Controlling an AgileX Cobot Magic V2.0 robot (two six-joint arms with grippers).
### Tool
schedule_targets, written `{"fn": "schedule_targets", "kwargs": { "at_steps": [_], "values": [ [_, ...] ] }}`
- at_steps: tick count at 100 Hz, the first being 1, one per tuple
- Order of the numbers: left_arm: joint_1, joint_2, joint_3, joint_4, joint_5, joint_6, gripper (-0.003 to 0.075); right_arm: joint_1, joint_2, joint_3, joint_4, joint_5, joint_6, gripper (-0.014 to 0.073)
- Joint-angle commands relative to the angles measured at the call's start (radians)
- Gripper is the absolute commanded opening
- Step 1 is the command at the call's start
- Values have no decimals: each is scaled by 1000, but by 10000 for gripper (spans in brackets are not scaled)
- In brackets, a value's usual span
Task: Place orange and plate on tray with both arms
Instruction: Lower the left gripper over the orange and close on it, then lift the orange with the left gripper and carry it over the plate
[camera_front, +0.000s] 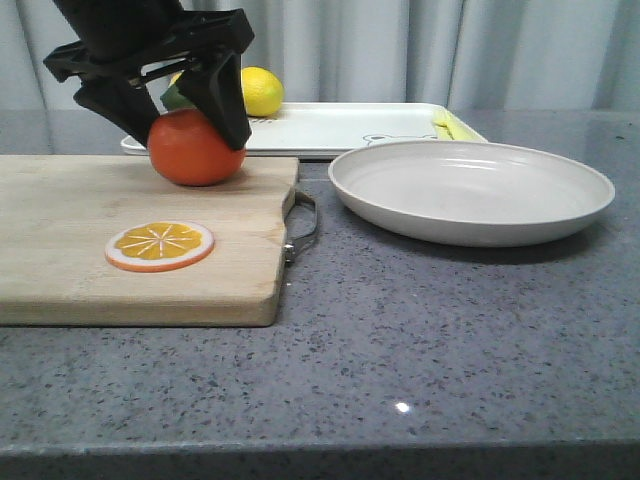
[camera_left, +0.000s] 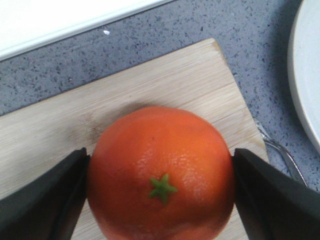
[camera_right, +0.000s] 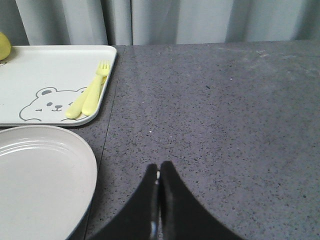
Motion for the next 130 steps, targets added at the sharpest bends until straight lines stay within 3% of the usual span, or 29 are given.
{"fn": "schedule_targets", "kwargs": {
  "at_steps": [1,19,74,109,119,130],
  "values": [
    [-10,-43,-33,-32,-28,0,362,-3,2,-39,-11,-77,-2,-59],
    [-43,-43,-72,-58,-23,35,328,-3,2,-39,-11,-77,-2,-59],
    [-330,158,-381,-56,-74,50,328,-3,2,-39,-11,-45,-2,-59],
    [-354,218,-414,-52,-40,50,328,-3,2,-39,-11,-45,-2,-59],
    [-354,224,-414,-54,-39,50,360,-3,2,-39,-11,-45,-2,-59],
    [-354,224,-414,-54,-41,50,462,-3,2,-39,-11,-45,-2,-59]
  ]
}}
